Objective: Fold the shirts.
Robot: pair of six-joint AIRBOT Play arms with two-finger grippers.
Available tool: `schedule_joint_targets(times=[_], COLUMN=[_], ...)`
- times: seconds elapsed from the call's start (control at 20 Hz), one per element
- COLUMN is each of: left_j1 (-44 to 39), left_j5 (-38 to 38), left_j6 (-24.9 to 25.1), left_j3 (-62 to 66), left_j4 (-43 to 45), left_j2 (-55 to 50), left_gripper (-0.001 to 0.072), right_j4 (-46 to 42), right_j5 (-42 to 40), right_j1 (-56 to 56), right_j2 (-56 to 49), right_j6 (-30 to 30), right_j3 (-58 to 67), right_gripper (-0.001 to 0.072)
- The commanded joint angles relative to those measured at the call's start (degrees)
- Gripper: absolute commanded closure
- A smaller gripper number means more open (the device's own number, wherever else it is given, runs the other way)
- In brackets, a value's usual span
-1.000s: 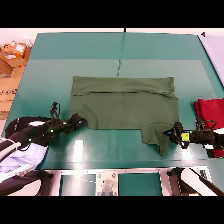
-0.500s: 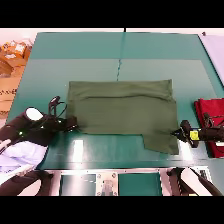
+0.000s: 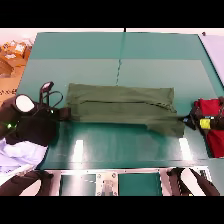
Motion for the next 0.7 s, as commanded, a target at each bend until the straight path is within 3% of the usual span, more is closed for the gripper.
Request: schedule_joint_targets(times=[0.0,0.25,0.45,0.5,0.55,0.6,0.65], left_j1=[0.07,0.00,0.00,0.00,0.00,0.00,0.02], left_j5=[1.29,4.07,9.86,11.30,12.94,14.93,16.17], left_j6=[0.74,2.93,8.41,8.37,8.24,8.22,8.22], left_j3=[7.82,22.58,32.04,33.53,34.38,34.56,35.10], left_j4=[0.98,-0.07,-7.34,-8.57,-9.88,-10.03,-9.88], left_j2=[-5.64,-22.32,-35.12,-37.13,-38.18,-38.12,-37.92], left_gripper=[0.0682,0.0682,0.0681,0.0680,0.0634,0.0344,-0.0002], right_j4=[5.16,8.04,13.55,14.25,14.64,14.51,14.49], right_j5=[-4.68,-15.15,-20.13,-20.72,-20.65,-20.13,-19.02], right_j1=[4.24,12.44,16.02,16.41,16.55,16.44,15.72], right_j2=[-4.92,-23.63,-40.33,-44.11,-47.01,-49.20,-50.25], right_j6=[-0.37,-3.50,-8.57,-9.27,-9.75,-10.05,-11.80], right_j3=[7.41,17.38,26.08,28.48,30.84,33.51,35.87], right_gripper=[0.0696,0.0694,0.0694,0.0663,0.0554,0.0434,0.0401])
